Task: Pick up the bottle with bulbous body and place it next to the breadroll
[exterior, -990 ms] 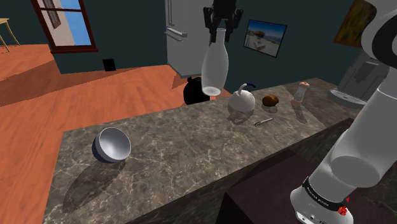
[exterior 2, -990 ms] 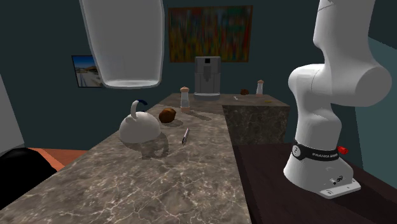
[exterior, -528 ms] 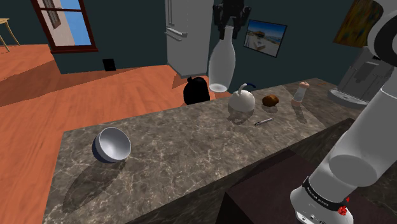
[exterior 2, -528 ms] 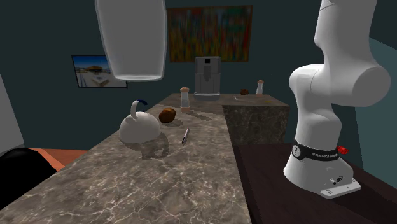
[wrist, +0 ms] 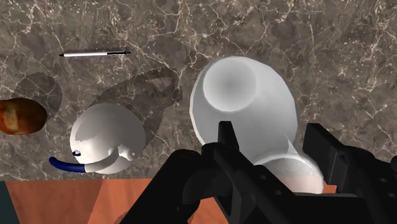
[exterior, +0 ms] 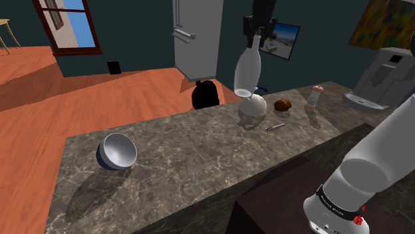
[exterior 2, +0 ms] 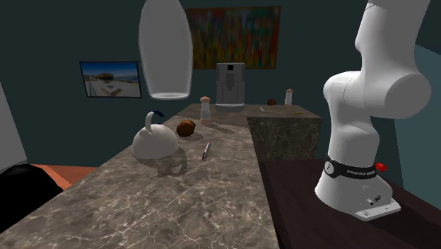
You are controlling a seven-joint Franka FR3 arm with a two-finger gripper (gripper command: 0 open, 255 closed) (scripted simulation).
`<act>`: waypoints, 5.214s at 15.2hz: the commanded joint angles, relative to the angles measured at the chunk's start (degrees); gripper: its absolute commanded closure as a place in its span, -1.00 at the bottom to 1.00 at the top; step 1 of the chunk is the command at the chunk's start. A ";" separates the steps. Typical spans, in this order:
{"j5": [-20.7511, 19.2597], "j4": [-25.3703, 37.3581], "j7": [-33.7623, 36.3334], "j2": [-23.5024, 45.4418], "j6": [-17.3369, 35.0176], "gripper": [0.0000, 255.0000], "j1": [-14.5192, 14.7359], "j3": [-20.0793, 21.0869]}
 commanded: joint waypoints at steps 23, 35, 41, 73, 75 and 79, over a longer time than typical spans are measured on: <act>-1.01 -8.07 -32.58 5.27 14.00 1.00 -13.68 -18.96; 4.15 5.21 -47.86 21.32 16.21 1.00 -22.73 -25.52; 3.89 -0.55 -47.73 20.50 21.18 1.00 -22.39 -25.38; 4.47 -14.37 -48.07 21.71 36.14 -1.00 -22.06 -25.01; 4.28 -13.06 -47.95 21.24 34.38 -1.00 -22.03 -25.07; 3.90 -8.87 -47.68 20.33 29.33 -1.00 -22.01 -25.19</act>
